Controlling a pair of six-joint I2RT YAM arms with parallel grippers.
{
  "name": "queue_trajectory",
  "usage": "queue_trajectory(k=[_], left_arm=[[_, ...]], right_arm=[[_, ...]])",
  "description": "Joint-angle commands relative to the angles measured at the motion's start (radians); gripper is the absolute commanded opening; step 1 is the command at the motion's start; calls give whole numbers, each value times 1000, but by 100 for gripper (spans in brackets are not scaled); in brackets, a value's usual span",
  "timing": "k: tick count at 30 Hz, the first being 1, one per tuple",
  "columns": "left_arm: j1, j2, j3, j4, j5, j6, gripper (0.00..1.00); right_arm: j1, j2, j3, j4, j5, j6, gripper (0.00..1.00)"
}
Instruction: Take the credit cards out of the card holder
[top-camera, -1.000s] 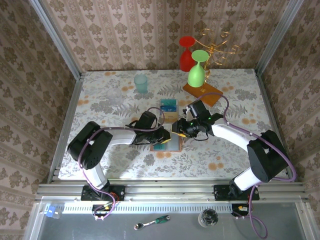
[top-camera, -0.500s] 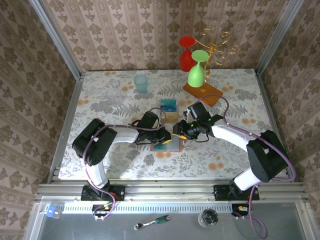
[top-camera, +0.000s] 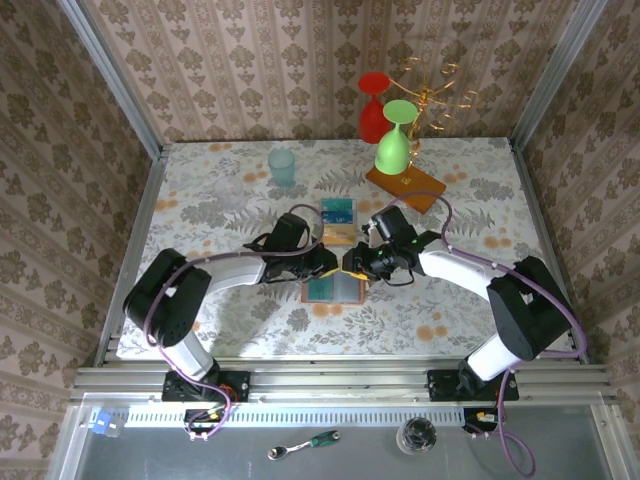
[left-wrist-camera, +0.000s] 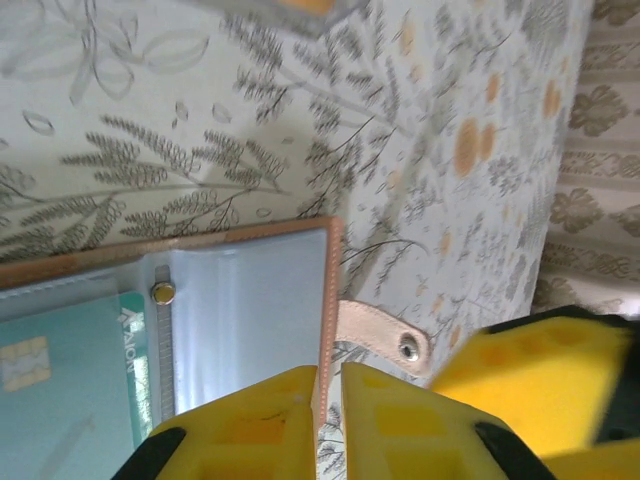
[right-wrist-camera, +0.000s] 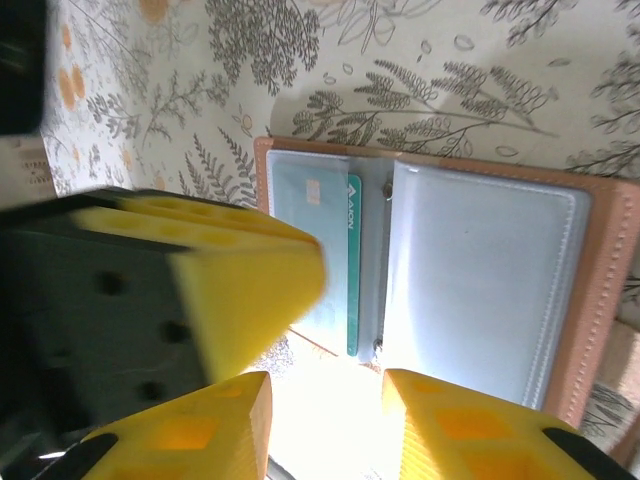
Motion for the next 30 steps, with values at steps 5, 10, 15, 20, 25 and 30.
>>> queue_trajectory(k=[5, 10, 15, 20, 25, 30], left_arm=[[79, -92, -90, -76, -16, 57, 15], [103, -111, -131, -128, -31, 95, 13], [111, -89, -158, -125, -26, 100, 12], [112, -60, -164, -120, -23, 99, 12], [115, -46, -167, -122, -22, 99, 12], [115, -54, -168, -122, -23, 98, 12]], right_arm=[[62, 99, 13, 86, -47, 48, 31], [84, 150, 30, 120, -67, 61, 25], [85, 203, 32, 138, -81, 56, 24], [83, 237, 21, 81, -19, 14, 24], [79, 271, 4, 39, 26, -22, 23], [79, 272, 2, 59, 7, -18, 23]])
